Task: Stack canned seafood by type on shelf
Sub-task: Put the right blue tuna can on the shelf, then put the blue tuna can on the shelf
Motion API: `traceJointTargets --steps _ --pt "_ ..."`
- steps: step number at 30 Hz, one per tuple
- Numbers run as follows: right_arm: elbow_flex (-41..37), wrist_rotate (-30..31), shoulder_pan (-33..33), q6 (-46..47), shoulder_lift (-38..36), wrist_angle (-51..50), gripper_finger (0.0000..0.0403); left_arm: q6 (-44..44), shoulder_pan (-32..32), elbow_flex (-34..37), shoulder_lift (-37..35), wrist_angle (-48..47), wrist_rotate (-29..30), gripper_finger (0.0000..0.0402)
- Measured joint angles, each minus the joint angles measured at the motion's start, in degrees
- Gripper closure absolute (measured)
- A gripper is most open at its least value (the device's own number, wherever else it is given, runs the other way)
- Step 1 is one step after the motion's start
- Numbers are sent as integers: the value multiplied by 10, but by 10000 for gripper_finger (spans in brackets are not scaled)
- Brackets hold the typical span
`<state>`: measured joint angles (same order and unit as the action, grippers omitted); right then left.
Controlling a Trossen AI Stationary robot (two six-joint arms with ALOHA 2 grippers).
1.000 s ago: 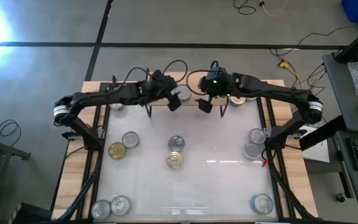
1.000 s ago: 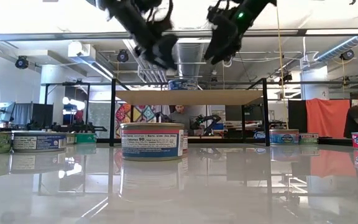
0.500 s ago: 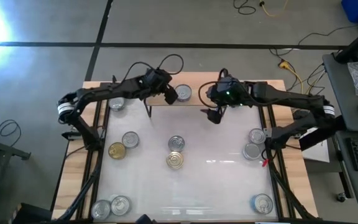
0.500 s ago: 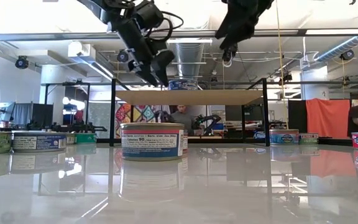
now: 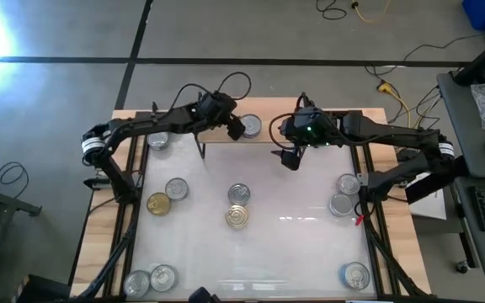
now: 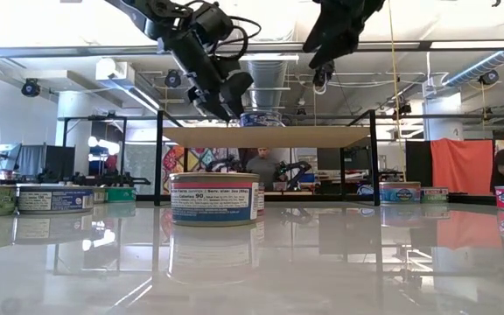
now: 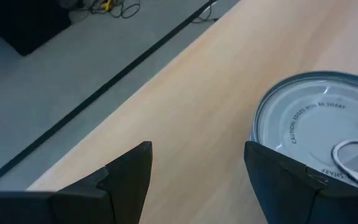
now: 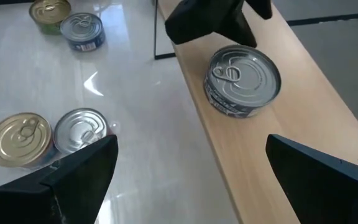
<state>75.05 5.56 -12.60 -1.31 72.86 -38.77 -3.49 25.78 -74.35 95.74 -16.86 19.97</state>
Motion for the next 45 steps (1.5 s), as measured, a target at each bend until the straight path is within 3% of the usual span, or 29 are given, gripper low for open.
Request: traceJointTargets --steps 4,8,12,16,19,22,27,31,35,45 --pt "-1 0 0 0 0 -2 3 19 1 -35 -3 -61 -1 161" --pt "-8 13 17 -6 0 2 3 13 -24 -120 -26 -219 -12 161" --pt "-25 73 65 -28 0 36 3 -11 -101 -181 -55 -375 -11 161" --pt "-54 123 122 -43 0 93 3 -49 -214 -178 -89 -490 3 161" --pt "-83 125 162 -43 -1 134 3 -144 -306 -145 -113 -556 2 161" --pt "-122 125 197 -43 -1 175 3 -299 -385 -97 -138 -597 2 162" --pt "-192 125 234 -30 -1 252 3 -503 -465 10 -174 -609 4 174" --pt "-236 125 248 -7 -1 309 3 -598 -455 111 -201 -610 3 191" --pt "-253 125 249 13 -1 313 3 -659 -402 193 -224 -602 -31 208" --pt "-256 125 249 60 -1 306 3 -627 -322 295 -189 -527 -69 242"
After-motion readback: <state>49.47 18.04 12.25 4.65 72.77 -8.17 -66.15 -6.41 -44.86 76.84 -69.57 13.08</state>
